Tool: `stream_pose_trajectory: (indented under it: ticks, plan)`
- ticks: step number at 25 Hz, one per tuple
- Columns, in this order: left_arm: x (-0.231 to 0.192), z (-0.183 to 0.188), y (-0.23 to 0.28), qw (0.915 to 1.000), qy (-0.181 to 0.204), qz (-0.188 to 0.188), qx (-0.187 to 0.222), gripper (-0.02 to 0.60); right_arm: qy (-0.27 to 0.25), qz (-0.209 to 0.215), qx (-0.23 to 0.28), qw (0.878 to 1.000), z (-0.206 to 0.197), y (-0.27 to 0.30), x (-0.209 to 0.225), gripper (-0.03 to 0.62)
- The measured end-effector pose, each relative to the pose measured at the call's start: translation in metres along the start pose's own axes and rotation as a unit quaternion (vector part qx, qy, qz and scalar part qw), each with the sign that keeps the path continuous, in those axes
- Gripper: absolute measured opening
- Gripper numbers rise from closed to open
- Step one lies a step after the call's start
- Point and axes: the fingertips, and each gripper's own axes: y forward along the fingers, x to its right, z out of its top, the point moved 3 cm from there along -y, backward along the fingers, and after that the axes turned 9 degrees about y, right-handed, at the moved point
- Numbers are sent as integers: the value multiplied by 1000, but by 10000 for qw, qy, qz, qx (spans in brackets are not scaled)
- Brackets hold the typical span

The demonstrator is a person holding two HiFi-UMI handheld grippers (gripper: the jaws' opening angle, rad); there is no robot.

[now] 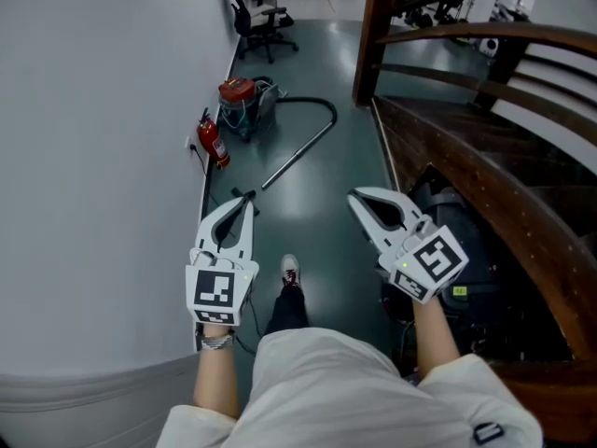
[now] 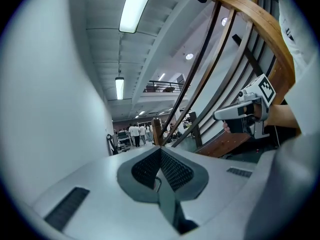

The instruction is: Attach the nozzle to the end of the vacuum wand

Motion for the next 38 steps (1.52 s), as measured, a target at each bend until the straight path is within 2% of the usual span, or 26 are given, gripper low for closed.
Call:
stream_pose_trajectory:
  ticks: [3, 11, 18, 25, 32, 38]
  plan:
    - [-18, -9, 37, 10000, -34, -27, 45, -2, -123, -33, -43, 9999, 1, 26, 25, 26]
    - [-94, -17, 149, 9999, 69, -103, 77, -2, 27, -191, 122, 9997, 27, 118, 114, 26]
    - [-149, -18, 225, 9997, 127, -170, 107, -2, 94, -220, 157, 9996, 39, 194, 172, 26]
    - [-190, -36, 267, 9999, 72, -117, 19, -2, 153, -275, 200, 9993, 40, 247, 207, 26]
    - [-209, -47, 289, 9999, -3, -106, -46, -2, 215, -246, 137, 9994, 38, 276, 225, 28]
    - [-233, -63, 304, 10000, -50, -33, -53, -2, 350, 41, 84, 9993, 32, 305, 229, 26]
